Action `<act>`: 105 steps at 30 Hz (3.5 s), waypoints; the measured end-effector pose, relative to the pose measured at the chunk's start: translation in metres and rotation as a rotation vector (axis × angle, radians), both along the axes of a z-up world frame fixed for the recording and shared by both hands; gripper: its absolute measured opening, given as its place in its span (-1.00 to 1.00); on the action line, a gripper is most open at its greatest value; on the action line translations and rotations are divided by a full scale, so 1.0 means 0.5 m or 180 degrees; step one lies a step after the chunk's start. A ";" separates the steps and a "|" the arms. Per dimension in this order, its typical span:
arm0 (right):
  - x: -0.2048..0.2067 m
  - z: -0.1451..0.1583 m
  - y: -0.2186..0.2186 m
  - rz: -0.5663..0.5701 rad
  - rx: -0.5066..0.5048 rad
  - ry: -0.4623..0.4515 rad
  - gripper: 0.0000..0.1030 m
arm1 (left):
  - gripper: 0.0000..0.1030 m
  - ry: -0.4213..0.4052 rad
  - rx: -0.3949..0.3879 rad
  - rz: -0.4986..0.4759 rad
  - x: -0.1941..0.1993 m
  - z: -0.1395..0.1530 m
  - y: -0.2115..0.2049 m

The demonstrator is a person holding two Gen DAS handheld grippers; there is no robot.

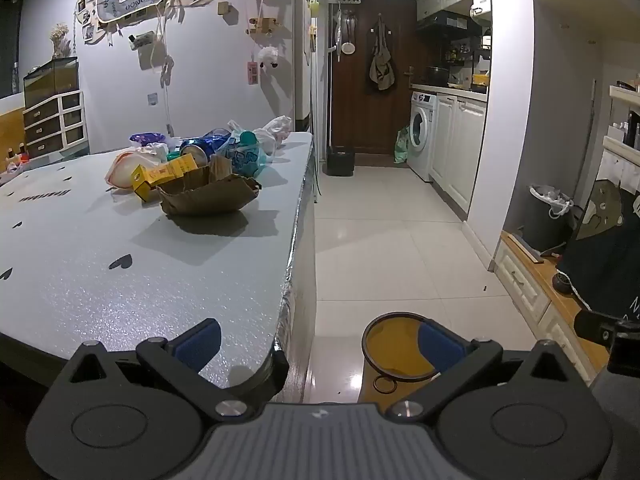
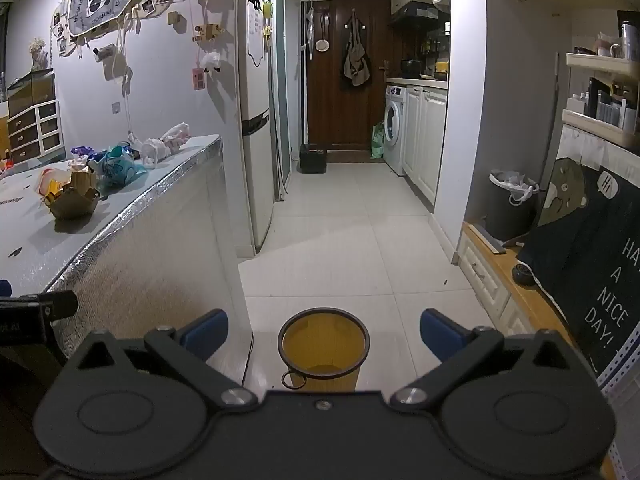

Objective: Collect trash

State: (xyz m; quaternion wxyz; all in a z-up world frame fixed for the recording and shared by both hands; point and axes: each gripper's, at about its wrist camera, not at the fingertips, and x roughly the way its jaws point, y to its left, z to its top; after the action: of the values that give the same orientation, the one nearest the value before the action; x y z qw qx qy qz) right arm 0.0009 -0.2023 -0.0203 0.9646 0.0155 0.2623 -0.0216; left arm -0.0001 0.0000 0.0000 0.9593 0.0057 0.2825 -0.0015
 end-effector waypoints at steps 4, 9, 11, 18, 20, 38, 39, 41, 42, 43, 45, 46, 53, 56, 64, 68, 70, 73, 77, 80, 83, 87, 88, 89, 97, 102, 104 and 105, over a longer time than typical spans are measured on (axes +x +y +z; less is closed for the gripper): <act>0.001 -0.001 0.001 0.0000 -0.0002 0.0008 1.00 | 1.00 0.0001 0.0002 0.0001 0.000 0.000 0.000; 0.001 -0.001 0.003 0.0001 -0.0004 0.0005 1.00 | 1.00 0.0000 0.0001 -0.0001 0.000 0.000 0.000; 0.001 -0.001 0.003 -0.0001 -0.0005 0.0003 1.00 | 1.00 -0.0001 0.0002 -0.0002 0.000 0.000 0.000; 0.001 -0.001 0.004 -0.0004 -0.0010 0.0004 1.00 | 1.00 -0.0003 0.0002 0.0001 0.000 0.000 0.000; 0.001 -0.001 0.004 -0.0003 -0.0009 0.0005 1.00 | 1.00 -0.0004 0.0005 0.0003 0.000 0.000 0.000; 0.003 -0.002 0.006 -0.0005 -0.0021 0.0005 1.00 | 1.00 -0.0007 0.0012 0.0005 0.000 0.000 -0.001; 0.003 -0.002 0.006 -0.0005 -0.0022 0.0007 1.00 | 1.00 -0.0008 0.0012 0.0005 0.000 0.000 -0.001; 0.003 -0.002 0.007 -0.0008 -0.0022 0.0006 1.00 | 1.00 -0.0008 0.0014 0.0005 0.000 0.000 -0.001; 0.003 -0.003 0.007 -0.0008 -0.0022 0.0006 1.00 | 1.00 -0.0007 0.0014 0.0004 0.000 0.000 -0.001; 0.004 -0.003 0.008 -0.0006 -0.0022 0.0007 1.00 | 1.00 -0.0007 0.0015 0.0004 0.000 0.000 -0.001; 0.004 -0.003 0.008 -0.0005 -0.0024 0.0006 1.00 | 1.00 -0.0007 0.0015 0.0004 0.000 0.000 -0.001; 0.004 -0.003 0.009 -0.0004 -0.0025 0.0006 1.00 | 1.00 -0.0008 0.0014 0.0004 0.000 0.000 -0.001; 0.005 -0.003 0.009 -0.0008 -0.0024 0.0006 1.00 | 1.00 -0.0007 0.0016 0.0003 0.000 0.000 -0.001; 0.005 -0.004 0.010 -0.0007 -0.0029 0.0007 1.00 | 1.00 -0.0009 0.0017 0.0004 0.000 0.000 -0.001; 0.006 -0.004 0.010 -0.0008 -0.0030 0.0008 1.00 | 1.00 -0.0010 0.0018 0.0003 0.000 0.000 -0.001; 0.006 -0.003 0.010 -0.0007 -0.0033 0.0008 1.00 | 1.00 -0.0010 0.0020 0.0005 0.000 0.000 -0.001; 0.006 -0.003 0.010 -0.0006 -0.0034 0.0008 1.00 | 1.00 -0.0011 0.0020 0.0005 0.000 -0.001 -0.001; 0.006 -0.003 0.011 -0.0007 -0.0035 0.0008 1.00 | 1.00 -0.0011 0.0021 0.0005 0.000 0.000 -0.001; 0.006 -0.003 0.011 -0.0007 -0.0037 0.0007 1.00 | 1.00 -0.0011 0.0022 0.0005 0.000 0.000 -0.001; 0.006 -0.004 0.011 -0.0008 -0.0038 0.0008 1.00 | 1.00 -0.0012 0.0023 0.0004 0.000 0.000 -0.001; 0.006 -0.004 0.011 -0.0008 -0.0036 0.0009 1.00 | 1.00 -0.0012 0.0022 0.0005 0.000 0.000 -0.001; 0.006 -0.004 0.011 -0.0008 -0.0040 0.0009 1.00 | 1.00 -0.0013 0.0024 0.0005 0.000 0.000 -0.001; 0.005 -0.004 0.011 -0.0007 -0.0039 0.0009 1.00 | 1.00 -0.0014 0.0025 0.0005 0.000 0.000 -0.001; 0.006 -0.004 0.010 -0.0008 -0.0040 0.0008 1.00 | 1.00 -0.0015 0.0028 0.0007 0.000 0.000 -0.001; 0.006 -0.007 0.006 -0.0011 -0.0039 -0.0017 1.00 | 1.00 -0.0057 0.0044 0.0023 -0.009 0.021 -0.003; 0.008 0.012 0.001 -0.0010 -0.0054 -0.0054 1.00 | 1.00 -0.0115 0.0086 0.0022 0.000 0.023 0.001; 0.004 0.025 0.000 -0.0006 -0.0073 -0.0086 1.00 | 1.00 -0.0153 0.0103 0.0015 0.003 0.029 0.003; 0.006 0.030 -0.001 0.0002 -0.0073 -0.0112 1.00 | 1.00 -0.0173 0.0113 0.0022 0.005 0.032 0.004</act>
State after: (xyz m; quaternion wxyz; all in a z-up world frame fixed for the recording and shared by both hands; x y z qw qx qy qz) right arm 0.0041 -0.2027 -0.0051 0.9692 0.0048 0.2450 -0.0240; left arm 0.0026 0.0020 0.0159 0.9663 0.0217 0.2564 0.0070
